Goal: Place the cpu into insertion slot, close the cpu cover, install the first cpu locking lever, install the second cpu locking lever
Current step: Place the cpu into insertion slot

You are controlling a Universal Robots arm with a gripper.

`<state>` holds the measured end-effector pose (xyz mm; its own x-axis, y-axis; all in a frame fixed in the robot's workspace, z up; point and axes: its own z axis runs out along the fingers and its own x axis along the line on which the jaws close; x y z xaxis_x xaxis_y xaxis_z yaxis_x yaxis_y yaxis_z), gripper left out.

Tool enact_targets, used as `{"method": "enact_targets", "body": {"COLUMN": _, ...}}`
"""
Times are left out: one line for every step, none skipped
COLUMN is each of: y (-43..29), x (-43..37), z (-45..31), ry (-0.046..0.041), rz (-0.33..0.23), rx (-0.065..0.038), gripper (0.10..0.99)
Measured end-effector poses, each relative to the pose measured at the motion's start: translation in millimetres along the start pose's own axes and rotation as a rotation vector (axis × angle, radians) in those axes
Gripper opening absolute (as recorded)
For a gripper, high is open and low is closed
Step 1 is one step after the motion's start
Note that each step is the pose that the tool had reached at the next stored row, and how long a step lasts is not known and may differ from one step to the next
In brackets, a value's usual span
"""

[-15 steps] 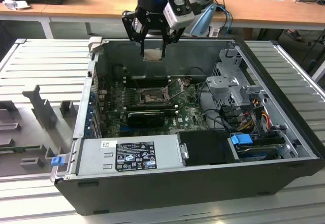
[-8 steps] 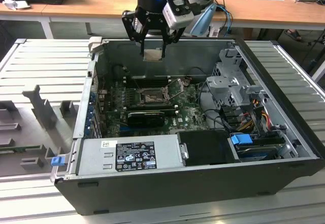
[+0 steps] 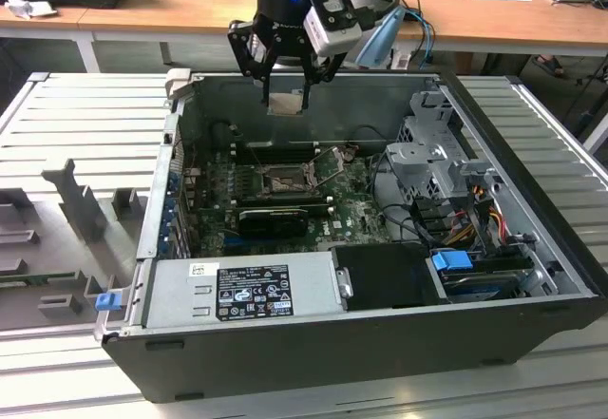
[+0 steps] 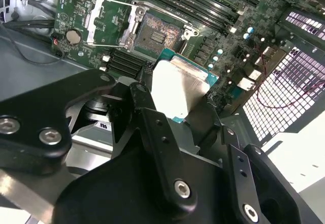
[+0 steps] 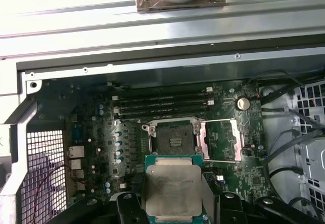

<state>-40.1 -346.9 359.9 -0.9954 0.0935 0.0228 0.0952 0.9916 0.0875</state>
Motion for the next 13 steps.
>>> {"method": "enact_targets", "body": {"y": 0.0, "x": 0.0, "z": 0.0, "ry": -0.0002, "rz": 0.002, "rx": 0.000, "gripper": 0.529}}
{"method": "enact_targets", "body": {"y": 0.0, "x": 0.0, "z": 0.1, "ry": -0.0006, "rz": 0.007, "rx": 0.000, "gripper": 0.529}}
{"method": "enact_targets", "body": {"y": 0.0, "x": 0.0, "z": 0.1, "ry": -0.0010, "rz": 0.012, "rx": 0.000, "gripper": 0.529}}
{"method": "enact_targets", "body": {"y": 0.1, "x": 0.0, "z": 0.1, "ry": -0.0015, "rz": 0.016, "rx": 0.000, "gripper": 0.529}}
{"method": "enact_targets", "body": {"y": 0.1, "x": 0.0, "z": 0.1, "ry": -0.0023, "rz": 0.025, "rx": 0.000, "gripper": 0.529}}
{"method": "enact_targets", "body": {"y": 0.0, "x": 0.0, "z": 0.1, "ry": -0.0028, "rz": 0.031, "rx": 0.000, "gripper": 0.529}}
{"method": "enact_targets", "body": {"y": 0.1, "x": 0.0, "z": 0.1, "ry": -0.0035, "rz": 0.039, "rx": 0.000, "gripper": 0.529}}
{"method": "enact_targets", "body": {"y": 0.0, "x": 0.0, "z": 0.2, "ry": -0.0052, "rz": 0.058, "rx": -0.001, "gripper": 0.529}}
{"method": "enact_targets", "body": {"y": 0.0, "x": 0.0, "z": 0.2, "ry": -0.0065, "rz": 0.073, "rx": -0.001, "gripper": 0.529}}
{"method": "enact_targets", "body": {"y": 0.0, "x": 0.0, "z": 0.2, "ry": -0.0074, "rz": 0.084, "rx": -0.001, "gripper": 0.529}}
{"method": "enact_targets", "body": {"y": 0.0, "x": 0.0, "z": 0.2, "ry": -0.0078, "rz": 0.088, "rx": -0.002, "gripper": 0.529}}
{"method": "enact_targets", "body": {"y": 0.0, "x": 0.0, "z": 0.2, "ry": -0.0082, "rz": 0.093, "rx": -0.002, "gripper": 0.529}}
{"method": "enact_targets", "body": {"y": 0.0, "x": 0.0, "z": 0.2, "ry": -0.0087, "rz": 0.099, "rx": -0.002, "gripper": 0.529}}
